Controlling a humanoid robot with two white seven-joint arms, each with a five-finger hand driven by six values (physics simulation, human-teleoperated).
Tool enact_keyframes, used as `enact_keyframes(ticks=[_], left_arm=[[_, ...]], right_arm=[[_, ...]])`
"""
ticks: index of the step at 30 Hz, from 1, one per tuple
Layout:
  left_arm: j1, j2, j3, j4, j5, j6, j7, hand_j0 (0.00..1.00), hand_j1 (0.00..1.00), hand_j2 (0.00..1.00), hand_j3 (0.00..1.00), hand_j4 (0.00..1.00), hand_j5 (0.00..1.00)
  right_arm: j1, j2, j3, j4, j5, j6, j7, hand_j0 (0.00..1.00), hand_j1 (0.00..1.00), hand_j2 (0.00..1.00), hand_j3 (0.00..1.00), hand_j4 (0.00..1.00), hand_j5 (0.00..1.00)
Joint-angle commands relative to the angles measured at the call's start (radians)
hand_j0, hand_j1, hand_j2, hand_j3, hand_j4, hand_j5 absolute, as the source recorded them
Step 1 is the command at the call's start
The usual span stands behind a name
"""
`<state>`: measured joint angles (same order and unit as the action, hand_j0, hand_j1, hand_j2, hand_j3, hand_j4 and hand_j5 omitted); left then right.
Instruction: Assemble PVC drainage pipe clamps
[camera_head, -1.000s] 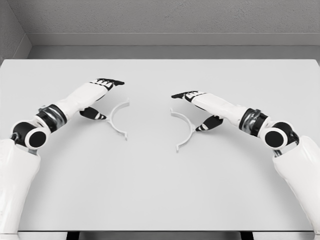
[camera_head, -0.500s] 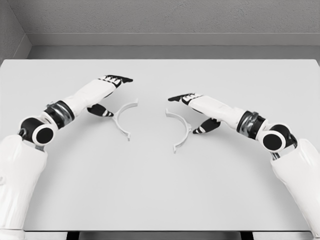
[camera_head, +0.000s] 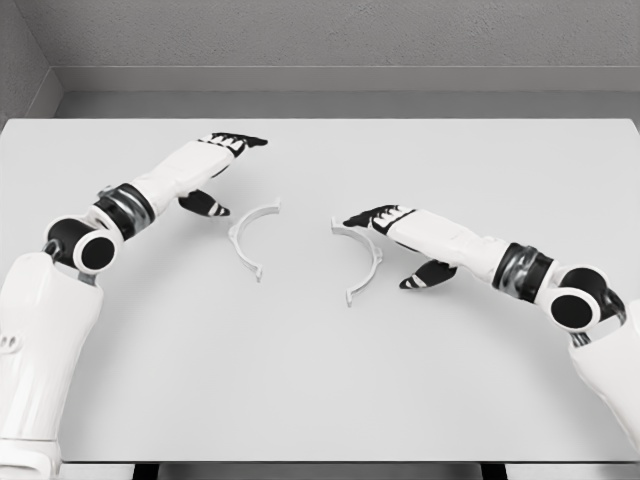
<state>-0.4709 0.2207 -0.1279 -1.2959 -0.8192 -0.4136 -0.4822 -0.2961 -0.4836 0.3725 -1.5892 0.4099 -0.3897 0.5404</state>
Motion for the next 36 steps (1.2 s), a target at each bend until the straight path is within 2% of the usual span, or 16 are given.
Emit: enact_keyframes(ticks=[1,10,17,25,32,36], left_arm=[[-0.003,-0.001,-0.002,0.026,0.005,0.015,0.001,1.00,1.00,1.00,1.00,1.00,1.00],[-0.028,-0.023,-0.013,0.092,0.005,0.016,0.002,1.00,1.00,1.00,1.00,1.00,1.00],[-0.029,-0.034,-0.033,0.092,0.005,0.016,0.002,1.00,1.00,1.00,1.00,1.00,1.00],[-0.018,-0.040,-0.036,0.075,0.006,0.013,0.002,1.00,1.00,1.00,1.00,1.00,1.00],[0.015,-0.041,-0.036,0.006,0.005,0.015,0.002,1.00,1.00,1.00,1.00,1.00,1.00],[0.028,-0.041,-0.036,-0.006,0.005,0.015,0.002,1.00,1.00,1.00,1.00,1.00,1.00]], right_arm=[[-0.002,-0.004,0.000,-0.017,-0.005,0.002,0.000,1.00,1.00,1.00,1.00,1.00,1.00],[-0.002,0.046,0.005,-0.014,0.006,0.002,0.000,1.00,1.00,1.00,1.00,1.00,1.00],[-0.006,0.069,0.040,-0.009,0.009,0.003,0.000,1.00,1.00,1.00,1.00,1.00,1.00],[-0.006,0.089,0.049,-0.009,0.007,0.003,0.000,1.00,1.00,1.00,1.00,1.00,1.00],[-0.009,0.092,0.051,-0.003,0.020,0.003,-0.002,1.00,1.00,1.00,1.00,1.00,1.00],[-0.008,0.100,0.052,0.006,0.021,0.002,-0.002,1.00,1.00,1.00,1.00,1.00,1.00]])
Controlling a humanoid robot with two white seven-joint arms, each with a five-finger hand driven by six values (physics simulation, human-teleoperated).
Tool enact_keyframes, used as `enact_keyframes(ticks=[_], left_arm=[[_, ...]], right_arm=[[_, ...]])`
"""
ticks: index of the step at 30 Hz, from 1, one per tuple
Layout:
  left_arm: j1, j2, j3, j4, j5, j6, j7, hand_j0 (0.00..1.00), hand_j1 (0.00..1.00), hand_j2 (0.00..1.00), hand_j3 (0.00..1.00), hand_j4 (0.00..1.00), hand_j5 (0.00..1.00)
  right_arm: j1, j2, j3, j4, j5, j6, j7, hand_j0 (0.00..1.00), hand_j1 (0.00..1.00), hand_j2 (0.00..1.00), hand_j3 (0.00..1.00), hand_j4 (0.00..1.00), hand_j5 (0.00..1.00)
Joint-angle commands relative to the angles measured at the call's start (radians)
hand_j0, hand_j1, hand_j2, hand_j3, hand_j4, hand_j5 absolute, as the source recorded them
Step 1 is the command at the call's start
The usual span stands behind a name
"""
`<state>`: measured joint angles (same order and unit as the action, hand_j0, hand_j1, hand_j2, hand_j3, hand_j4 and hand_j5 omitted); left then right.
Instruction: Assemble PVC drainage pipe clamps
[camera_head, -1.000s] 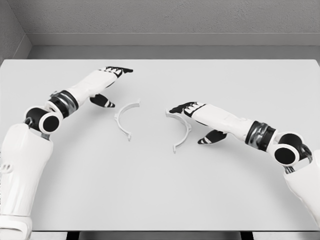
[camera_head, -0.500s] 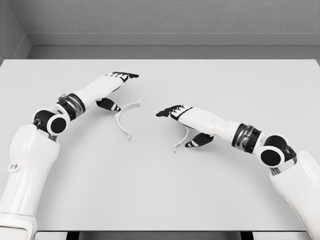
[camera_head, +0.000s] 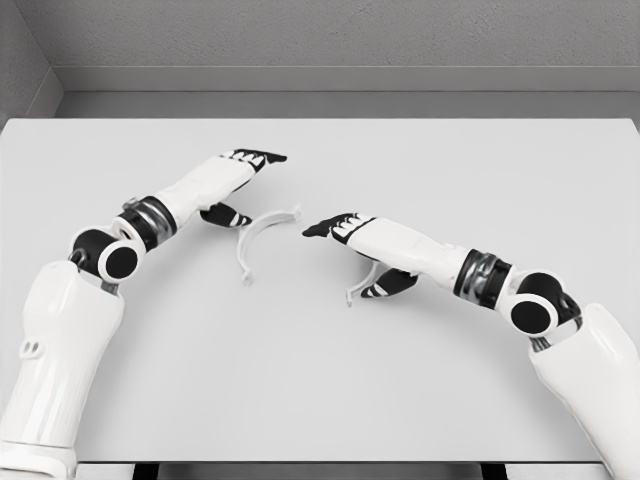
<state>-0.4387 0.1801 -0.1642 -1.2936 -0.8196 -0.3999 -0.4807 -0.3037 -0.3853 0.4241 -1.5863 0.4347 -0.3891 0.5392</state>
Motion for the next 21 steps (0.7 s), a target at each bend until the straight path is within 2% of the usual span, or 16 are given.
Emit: enact_keyframes(ticks=[1,8,16,21], left_arm=[[0.002,-0.001,0.002,-0.019,0.005,0.003,0.001,1.00,1.00,1.00,1.00,1.00,1.00],[0.011,0.002,0.015,-0.047,0.007,0.004,0.001,1.00,1.00,1.00,1.00,1.00,1.00],[-0.002,0.012,0.023,0.002,0.005,0.012,0.001,1.00,1.00,1.00,1.00,1.00,1.00],[0.006,0.012,0.014,0.007,0.005,0.012,0.001,1.00,1.00,1.00,1.00,1.00,1.00]], right_arm=[[0.000,0.002,0.002,0.008,-0.004,0.001,-0.001,1.00,1.00,1.00,1.00,1.00,1.00],[0.000,0.003,0.004,0.014,-0.002,0.001,-0.001,1.00,1.00,1.00,1.00,1.00,1.00],[-0.002,0.011,0.004,0.014,0.004,0.001,-0.002,1.00,1.00,1.00,1.00,1.00,1.00],[-0.003,0.014,0.004,0.014,0.005,0.001,-0.002,1.00,1.00,1.00,1.00,1.00,1.00]])
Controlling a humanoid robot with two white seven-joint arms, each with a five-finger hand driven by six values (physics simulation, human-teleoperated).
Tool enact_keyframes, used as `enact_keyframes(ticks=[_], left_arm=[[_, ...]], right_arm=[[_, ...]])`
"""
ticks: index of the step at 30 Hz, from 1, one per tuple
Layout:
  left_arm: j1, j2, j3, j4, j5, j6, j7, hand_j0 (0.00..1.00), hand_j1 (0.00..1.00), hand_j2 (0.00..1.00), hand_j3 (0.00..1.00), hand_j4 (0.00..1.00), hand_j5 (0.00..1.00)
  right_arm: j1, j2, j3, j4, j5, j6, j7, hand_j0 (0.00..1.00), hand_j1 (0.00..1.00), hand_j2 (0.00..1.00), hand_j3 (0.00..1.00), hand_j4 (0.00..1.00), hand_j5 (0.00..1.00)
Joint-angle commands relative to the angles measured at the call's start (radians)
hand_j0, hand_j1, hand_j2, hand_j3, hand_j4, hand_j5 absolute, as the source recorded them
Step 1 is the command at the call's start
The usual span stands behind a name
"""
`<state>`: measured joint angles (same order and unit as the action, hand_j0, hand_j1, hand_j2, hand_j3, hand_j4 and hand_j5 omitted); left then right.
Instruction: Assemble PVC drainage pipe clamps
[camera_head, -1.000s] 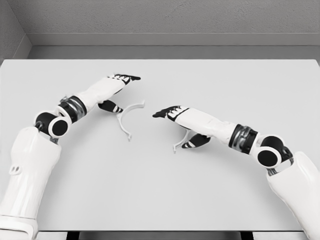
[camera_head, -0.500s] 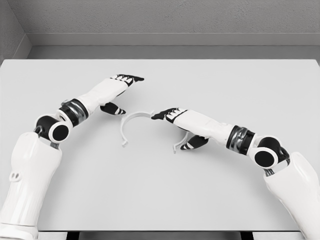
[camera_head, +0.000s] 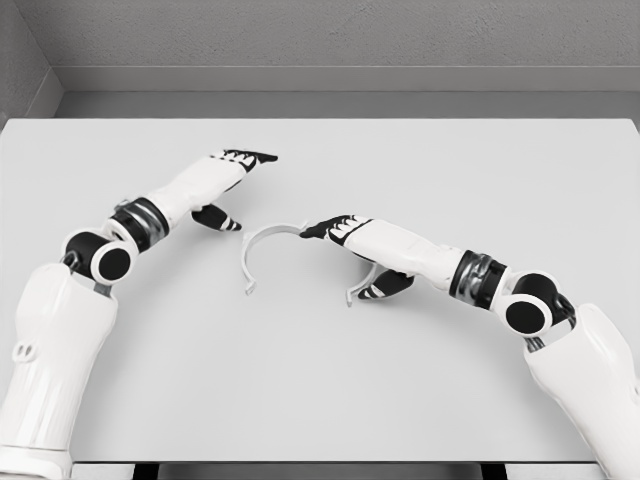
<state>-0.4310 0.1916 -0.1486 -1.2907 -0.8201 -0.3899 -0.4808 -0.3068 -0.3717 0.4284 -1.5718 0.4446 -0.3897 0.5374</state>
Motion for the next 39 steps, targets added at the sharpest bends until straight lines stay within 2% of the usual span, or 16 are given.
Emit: enact_keyframes(ticks=[1,10,20,39], left_arm=[[0.000,0.002,0.000,0.002,0.006,0.002,0.001,1.00,1.00,1.00,1.00,1.00,1.00],[0.025,0.003,-0.006,-0.015,0.009,-0.015,-0.002,1.00,1.00,1.00,1.00,1.00,1.00],[0.092,0.020,-0.006,-0.110,0.009,-0.015,-0.002,1.00,1.00,1.00,1.00,1.00,1.00],[0.147,0.025,-0.014,-0.193,0.012,-0.017,-0.002,1.00,1.00,1.00,1.00,1.00,1.00]], right_arm=[[0.000,0.000,0.000,-0.001,-0.006,0.002,-0.001,1.00,1.00,1.00,1.00,1.00,1.00],[-0.002,0.016,0.001,0.007,-0.004,0.002,-0.001,1.00,1.00,1.00,1.00,1.00,1.00],[-0.009,0.024,0.018,0.006,-0.004,0.002,-0.001,1.00,1.00,1.00,1.00,1.00,1.00],[-0.028,0.045,0.052,0.004,-0.006,0.005,-0.005,1.00,1.00,1.00,1.00,1.00,1.00]])
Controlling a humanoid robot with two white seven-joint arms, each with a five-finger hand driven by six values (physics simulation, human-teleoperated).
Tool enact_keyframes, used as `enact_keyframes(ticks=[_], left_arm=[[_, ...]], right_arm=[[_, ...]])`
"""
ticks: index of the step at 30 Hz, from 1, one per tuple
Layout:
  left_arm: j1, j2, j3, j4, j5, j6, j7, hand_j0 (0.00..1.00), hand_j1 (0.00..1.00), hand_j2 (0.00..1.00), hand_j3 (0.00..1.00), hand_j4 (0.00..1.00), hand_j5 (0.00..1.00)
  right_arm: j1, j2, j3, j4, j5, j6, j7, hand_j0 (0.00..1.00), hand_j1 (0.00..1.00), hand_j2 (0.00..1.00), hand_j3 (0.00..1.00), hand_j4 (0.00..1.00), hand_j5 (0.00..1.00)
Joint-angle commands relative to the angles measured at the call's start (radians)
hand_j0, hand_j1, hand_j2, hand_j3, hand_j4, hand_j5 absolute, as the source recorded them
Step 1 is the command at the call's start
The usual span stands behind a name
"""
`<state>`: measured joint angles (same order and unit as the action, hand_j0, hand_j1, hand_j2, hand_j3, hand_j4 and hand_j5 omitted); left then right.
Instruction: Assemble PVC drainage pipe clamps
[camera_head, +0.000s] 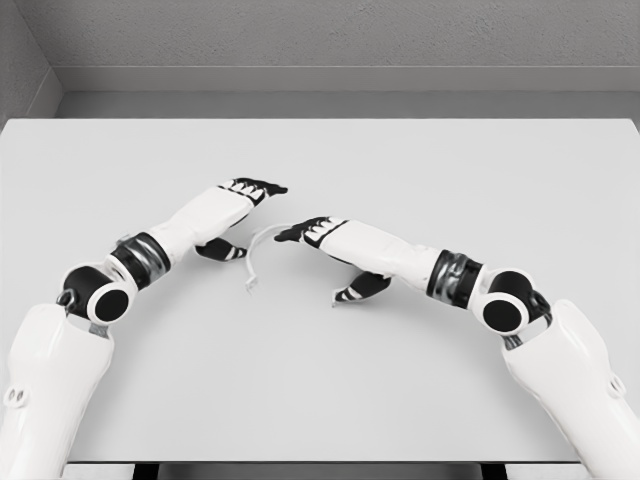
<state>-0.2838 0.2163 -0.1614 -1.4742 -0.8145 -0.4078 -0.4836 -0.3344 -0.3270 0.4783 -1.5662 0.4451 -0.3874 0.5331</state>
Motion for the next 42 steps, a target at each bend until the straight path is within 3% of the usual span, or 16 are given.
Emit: enact_keyframes(ticks=[1,15,23,26,30,34,42], left_arm=[[0.002,0.000,-0.001,-0.009,0.006,0.001,0.000,1.00,1.00,1.00,1.00,1.00,1.00],[0.021,0.000,-0.001,-0.044,0.008,0.003,0.000,1.00,1.00,1.00,1.00,1.00,1.00],[0.023,0.000,-0.001,-0.052,0.008,0.003,0.000,1.00,1.00,1.00,1.00,1.00,1.00],[0.025,0.000,-0.001,-0.054,0.008,0.003,0.000,1.00,1.00,1.00,1.00,1.00,1.00],[0.058,0.003,-0.001,-0.081,0.014,0.001,0.000,1.00,1.00,1.00,1.00,1.00,1.00],[0.078,0.002,-0.003,-0.103,0.009,0.001,0.000,1.00,1.00,1.00,1.00,1.00,1.00],[0.103,0.003,-0.017,-0.127,0.011,0.001,0.000,1.00,1.00,1.00,1.00,1.00,1.00]], right_arm=[[0.000,0.000,0.002,-0.002,-0.006,0.001,-0.001,1.00,1.00,1.00,1.00,1.00,1.00],[0.000,-0.014,-0.001,0.000,-0.016,-0.001,0.005,1.00,1.00,1.00,1.00,1.00,1.00],[-0.020,-0.145,-0.015,0.003,-0.022,0.002,-0.002,1.00,1.00,1.00,1.00,1.00,1.00],[-0.020,-0.204,-0.066,0.005,-0.020,0.002,-0.005,1.00,1.00,1.00,1.00,1.00,1.00],[-0.080,-0.236,-0.070,0.063,-0.019,-0.001,-0.007,1.00,1.00,1.00,1.00,1.00,1.00],[-0.101,-0.276,-0.070,0.060,-0.020,-0.001,-0.009,1.00,1.00,1.00,1.00,1.00,1.00],[-0.103,-0.288,-0.069,0.060,-0.020,0.001,-0.009,1.00,1.00,1.00,1.00,1.00,1.00]])
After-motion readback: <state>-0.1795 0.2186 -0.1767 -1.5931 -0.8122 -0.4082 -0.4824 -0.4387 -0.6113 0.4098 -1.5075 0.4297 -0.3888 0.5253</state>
